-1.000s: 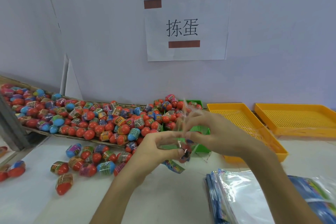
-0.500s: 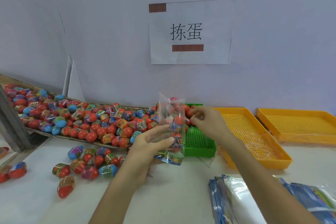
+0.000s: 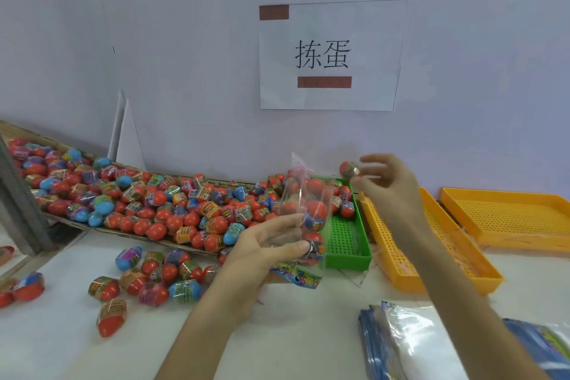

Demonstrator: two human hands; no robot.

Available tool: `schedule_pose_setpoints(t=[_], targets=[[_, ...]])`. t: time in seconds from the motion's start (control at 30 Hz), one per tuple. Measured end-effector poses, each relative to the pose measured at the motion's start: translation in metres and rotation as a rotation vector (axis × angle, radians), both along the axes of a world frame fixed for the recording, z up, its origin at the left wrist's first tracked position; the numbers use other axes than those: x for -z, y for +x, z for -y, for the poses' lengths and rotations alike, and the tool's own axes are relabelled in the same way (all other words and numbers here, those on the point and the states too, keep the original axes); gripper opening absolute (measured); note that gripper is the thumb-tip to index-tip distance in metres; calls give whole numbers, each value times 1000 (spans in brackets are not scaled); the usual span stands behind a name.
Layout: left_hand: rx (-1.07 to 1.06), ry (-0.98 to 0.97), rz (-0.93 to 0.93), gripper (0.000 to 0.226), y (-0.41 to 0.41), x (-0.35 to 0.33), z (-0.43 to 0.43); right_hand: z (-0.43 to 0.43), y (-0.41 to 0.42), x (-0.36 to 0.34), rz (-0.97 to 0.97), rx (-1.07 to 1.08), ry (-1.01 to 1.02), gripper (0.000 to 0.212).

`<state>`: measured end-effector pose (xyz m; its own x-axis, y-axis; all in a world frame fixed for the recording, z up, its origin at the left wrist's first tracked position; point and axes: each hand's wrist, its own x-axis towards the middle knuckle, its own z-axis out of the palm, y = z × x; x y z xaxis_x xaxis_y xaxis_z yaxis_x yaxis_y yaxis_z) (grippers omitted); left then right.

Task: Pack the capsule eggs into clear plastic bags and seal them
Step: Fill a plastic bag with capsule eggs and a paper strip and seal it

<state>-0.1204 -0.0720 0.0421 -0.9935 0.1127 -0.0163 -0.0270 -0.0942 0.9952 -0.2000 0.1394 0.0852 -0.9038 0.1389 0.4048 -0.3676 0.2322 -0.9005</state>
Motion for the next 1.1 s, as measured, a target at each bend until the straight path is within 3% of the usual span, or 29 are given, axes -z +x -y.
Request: schedule_pose_setpoints(t=[0.1, 0.23, 0.3, 0.37, 0.53, 0.83, 1.0, 1.1], targets=[[-10, -61, -31, 38, 2, 1, -5, -9, 25, -40, -144, -233, -20, 23], [9, -99, -56, 36, 5, -2, -10, -5, 30, -76, -160, -353, 428, 21], [-1, -107, -74, 48, 6, -3, -12, -2, 27, -81, -158, -321, 644, 20], [-10, -94, -92, 58, 6, -4, -11, 0, 25, -80, -152, -314, 722, 17], [8, -107, -120, 62, 6, -5, -12, 3, 22, -77, -127, -324, 713, 10], [-60, -29, -84, 41, 8, -6, -14, 11, 22, -71, -121, -425, 678, 14], [-65, 4, -69, 34, 8, -7, -14, 15, 24, -70, 6, -539, 736, 60], [-55, 38, -66, 37, 8, -8, -14, 12, 24, -70, 40, -588, 814, 62]])
